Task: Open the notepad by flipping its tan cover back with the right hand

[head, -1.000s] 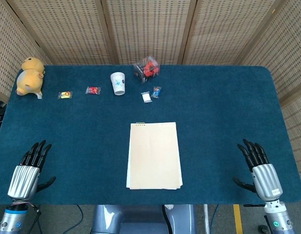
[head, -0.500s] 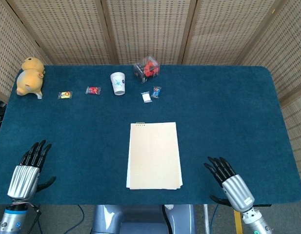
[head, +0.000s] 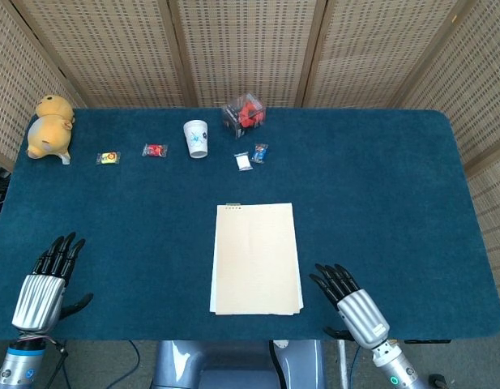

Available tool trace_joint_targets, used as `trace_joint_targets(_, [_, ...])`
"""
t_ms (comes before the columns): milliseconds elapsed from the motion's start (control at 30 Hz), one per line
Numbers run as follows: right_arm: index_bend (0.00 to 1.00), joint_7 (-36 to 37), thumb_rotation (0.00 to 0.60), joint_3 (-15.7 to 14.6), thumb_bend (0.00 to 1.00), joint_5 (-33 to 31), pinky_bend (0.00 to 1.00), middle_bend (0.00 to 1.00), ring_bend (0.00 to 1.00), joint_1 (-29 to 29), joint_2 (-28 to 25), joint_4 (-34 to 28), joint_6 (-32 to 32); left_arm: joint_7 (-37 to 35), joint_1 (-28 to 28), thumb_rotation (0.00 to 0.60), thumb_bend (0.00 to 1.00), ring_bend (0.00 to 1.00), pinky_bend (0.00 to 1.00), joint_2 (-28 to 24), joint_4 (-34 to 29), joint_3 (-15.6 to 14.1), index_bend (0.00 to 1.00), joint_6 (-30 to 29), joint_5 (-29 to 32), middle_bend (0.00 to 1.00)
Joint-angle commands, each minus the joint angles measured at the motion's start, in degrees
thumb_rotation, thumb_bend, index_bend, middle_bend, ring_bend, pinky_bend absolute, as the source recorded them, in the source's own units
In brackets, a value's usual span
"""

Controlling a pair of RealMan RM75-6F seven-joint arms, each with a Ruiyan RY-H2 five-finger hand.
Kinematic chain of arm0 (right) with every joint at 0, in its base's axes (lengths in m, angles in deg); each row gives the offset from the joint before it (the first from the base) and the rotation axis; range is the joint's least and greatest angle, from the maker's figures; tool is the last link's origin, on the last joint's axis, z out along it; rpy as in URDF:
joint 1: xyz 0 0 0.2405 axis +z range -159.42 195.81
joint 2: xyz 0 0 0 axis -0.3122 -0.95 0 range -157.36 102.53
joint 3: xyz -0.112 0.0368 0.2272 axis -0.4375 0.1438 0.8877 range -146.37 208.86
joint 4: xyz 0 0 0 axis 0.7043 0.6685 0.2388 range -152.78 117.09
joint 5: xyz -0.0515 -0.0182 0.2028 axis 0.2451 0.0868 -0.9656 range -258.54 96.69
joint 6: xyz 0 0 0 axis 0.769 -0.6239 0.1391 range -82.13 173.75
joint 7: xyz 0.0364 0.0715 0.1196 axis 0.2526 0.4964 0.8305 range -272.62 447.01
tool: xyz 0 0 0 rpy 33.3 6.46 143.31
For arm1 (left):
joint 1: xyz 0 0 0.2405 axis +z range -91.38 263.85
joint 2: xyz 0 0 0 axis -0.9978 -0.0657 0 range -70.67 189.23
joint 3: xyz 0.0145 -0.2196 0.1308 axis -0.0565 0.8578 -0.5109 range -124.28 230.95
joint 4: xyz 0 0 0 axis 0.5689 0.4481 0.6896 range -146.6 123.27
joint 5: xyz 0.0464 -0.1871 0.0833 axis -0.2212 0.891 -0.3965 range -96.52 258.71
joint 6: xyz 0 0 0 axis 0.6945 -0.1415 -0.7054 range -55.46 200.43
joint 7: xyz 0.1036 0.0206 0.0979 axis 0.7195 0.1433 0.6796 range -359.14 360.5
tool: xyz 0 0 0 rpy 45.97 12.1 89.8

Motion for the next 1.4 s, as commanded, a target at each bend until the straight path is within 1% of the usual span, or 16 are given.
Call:
trace_joint_targets(33, [0.05,-0.63,0.6,0.43,0.15,-0.84,0.0,0.0,0.0,0.67,0.89,-0.4,-1.11,-0.03,-0.01,0.6,0.07,0.0,0.17,-0.02,-0.02,-0.01,0.0,0.04,0.0,0.0])
trace_joint_targets(333, [0.05,-1.62,0.6,1.45,0.15,-3.14,0.0,0.0,0.0,2.87,3.54,-1.08,-4.75,0.04,-0.15,0.6,0.07,0.0,0.17,0.26,0.31,0.09,0.0,0.45,0.28,0.0])
trace_joint_targets(800, [0.05,-4.86,0.6,1.86,0.15,-5.77,0.0,0.0,0.0,5.39,8.14,-2.23,-9.37,-0.5,-0.38,0.6,0.07,0.0,0.17,0.37,0.59,0.27,0.0,0.97,0.83,0.0])
trace_joint_targets(1167, [0.05,-6.06,0.6,3.96,0.15,-10.36,0.0,0.0,0.0,6.69,11.68,-0.28,-11.95,-0.89,-0.17,0.6,0.07,0.0,0.17,0.04,0.11,0.1,0.0,0.32,0.34,0.0])
trace_joint_targets(1400, [0.05,-5.48,0.6,3.9,0.15,-11.36,0.0,0.0,0.0,6.84,13.33,1.29,-11.63,-1.11,-0.24,0.6,0.07,0.0,0.17,-0.11,-0.05,0.08,0.0,0.46,0.33,0.0])
